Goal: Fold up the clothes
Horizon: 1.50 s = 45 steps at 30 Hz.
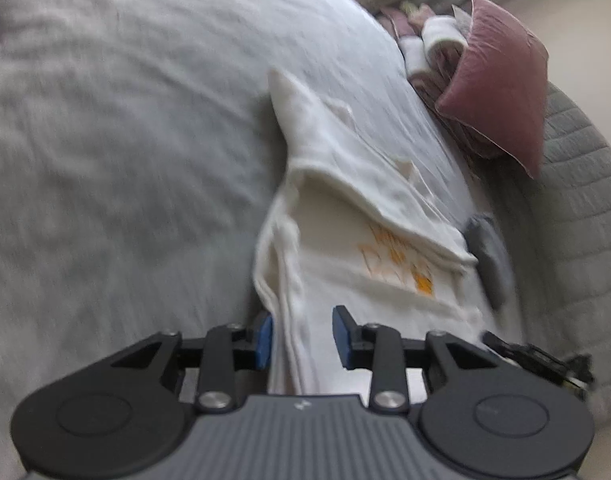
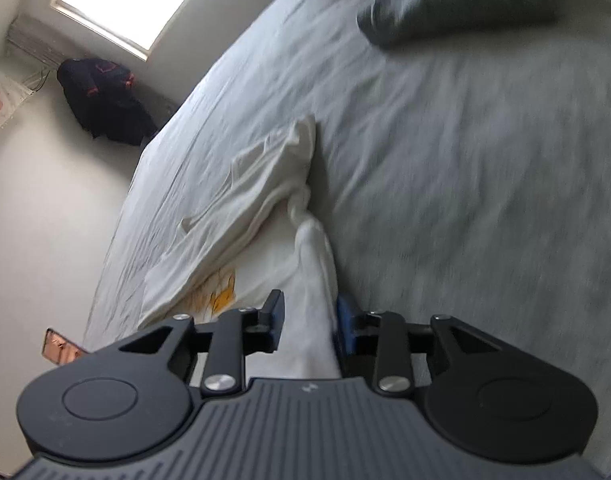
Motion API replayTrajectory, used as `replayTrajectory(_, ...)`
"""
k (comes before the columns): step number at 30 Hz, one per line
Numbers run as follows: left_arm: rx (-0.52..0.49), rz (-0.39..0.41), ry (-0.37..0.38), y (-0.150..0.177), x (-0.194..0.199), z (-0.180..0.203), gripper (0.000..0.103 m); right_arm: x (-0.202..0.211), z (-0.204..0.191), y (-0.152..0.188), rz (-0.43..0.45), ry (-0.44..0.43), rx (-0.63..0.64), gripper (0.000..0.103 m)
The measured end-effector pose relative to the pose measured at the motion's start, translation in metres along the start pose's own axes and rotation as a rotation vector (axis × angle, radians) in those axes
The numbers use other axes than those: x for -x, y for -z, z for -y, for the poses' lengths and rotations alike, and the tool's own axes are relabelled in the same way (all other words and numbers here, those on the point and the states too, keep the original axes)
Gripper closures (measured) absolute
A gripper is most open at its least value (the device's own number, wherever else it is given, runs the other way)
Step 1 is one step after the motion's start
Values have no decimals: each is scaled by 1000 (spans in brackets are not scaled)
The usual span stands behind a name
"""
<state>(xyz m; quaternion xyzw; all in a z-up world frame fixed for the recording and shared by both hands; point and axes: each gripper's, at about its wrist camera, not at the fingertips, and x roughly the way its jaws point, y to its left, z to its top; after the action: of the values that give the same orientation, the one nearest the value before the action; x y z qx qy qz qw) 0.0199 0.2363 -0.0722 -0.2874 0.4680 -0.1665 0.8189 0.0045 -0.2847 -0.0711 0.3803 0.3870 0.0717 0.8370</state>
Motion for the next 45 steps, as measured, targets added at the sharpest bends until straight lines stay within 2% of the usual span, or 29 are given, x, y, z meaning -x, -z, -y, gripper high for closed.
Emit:
replayTrajectory(3,-58,81,-63,-4,-2,8,74,-2,0,1,39,5,36,69)
replayTrajectory(5,-118,118,-99,-4,-3,13,77,-19,-13,13,37,11,77,69)
replayTrajectory(7,-172,150,-130,-5,-4,17,86,-27,-16,16,33,38,139,69)
replayTrajectory(10,-213,172,-146,-4,-7,21,94,-35,-25,15,47,69,210,81)
replayTrajectory(12,-251,198,-156,0,-5,26,94,-37,-31,15,57,99,262,90)
replayTrajectory(17,-333,252,-182,11,-1,39,95,-38,-39,26,116,142,363,94)
replayTrajectory(22,-385,272,-212,16,5,49,95,-35,-46,31,157,161,416,95)
replayTrajectory(28,-431,270,-257,22,2,53,94,-35,-49,33,155,178,450,95)
replayTrajectory(31,-450,264,-284,25,-1,54,93,-39,-49,33,145,189,468,88)
replayTrajectory(36,-483,291,-313,30,0,58,93,-41,-54,33,151,208,508,87)
replayTrajectory(44,-531,330,-322,33,3,66,94,-46,-63,34,179,234,543,88)
replayTrajectory(45,-536,337,-318,34,4,66,95,-46,-64,35,186,240,551,92)
